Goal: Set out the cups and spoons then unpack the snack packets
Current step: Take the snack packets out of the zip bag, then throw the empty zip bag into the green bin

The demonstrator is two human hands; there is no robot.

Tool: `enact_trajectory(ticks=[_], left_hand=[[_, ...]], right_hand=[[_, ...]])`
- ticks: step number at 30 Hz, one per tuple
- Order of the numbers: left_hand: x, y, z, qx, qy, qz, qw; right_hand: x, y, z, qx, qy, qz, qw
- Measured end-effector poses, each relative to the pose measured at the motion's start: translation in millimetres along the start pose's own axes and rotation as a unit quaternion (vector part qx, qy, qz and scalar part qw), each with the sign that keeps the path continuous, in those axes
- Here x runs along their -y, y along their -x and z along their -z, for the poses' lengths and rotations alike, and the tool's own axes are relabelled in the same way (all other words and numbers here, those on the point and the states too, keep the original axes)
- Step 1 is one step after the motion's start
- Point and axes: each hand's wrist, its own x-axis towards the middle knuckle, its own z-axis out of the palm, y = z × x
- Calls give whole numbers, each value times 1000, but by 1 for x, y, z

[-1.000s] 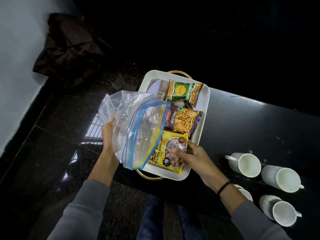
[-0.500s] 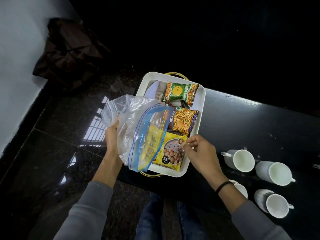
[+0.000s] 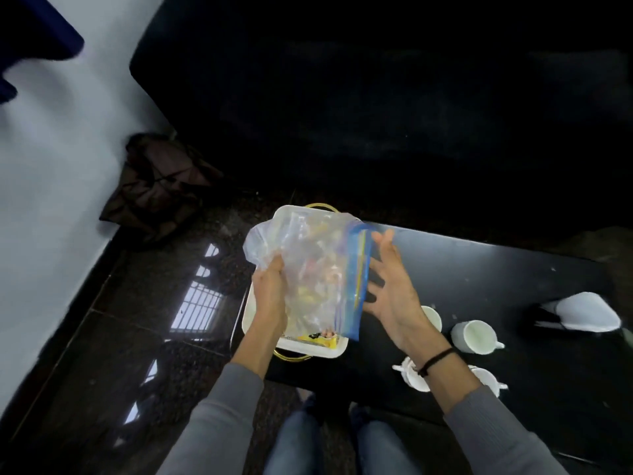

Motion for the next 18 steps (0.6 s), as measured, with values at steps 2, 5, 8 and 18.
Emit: enact_trajectory(ticks=[2,5,8,18], left_hand=[[-4,20,-12,-2,-64,-40,997],[-11,45,-24,9,-159,-113,981],[-19,66,-35,21,-260,-158,952],[-39,112,-64,27,-459,-294,838]], right_hand=[[13,12,4,5,-21,10,1000],[29,32,14,4,-6,-2,1000],[41,46,24,-44,-36,0,998],[62,69,68,-106,36,3,994]])
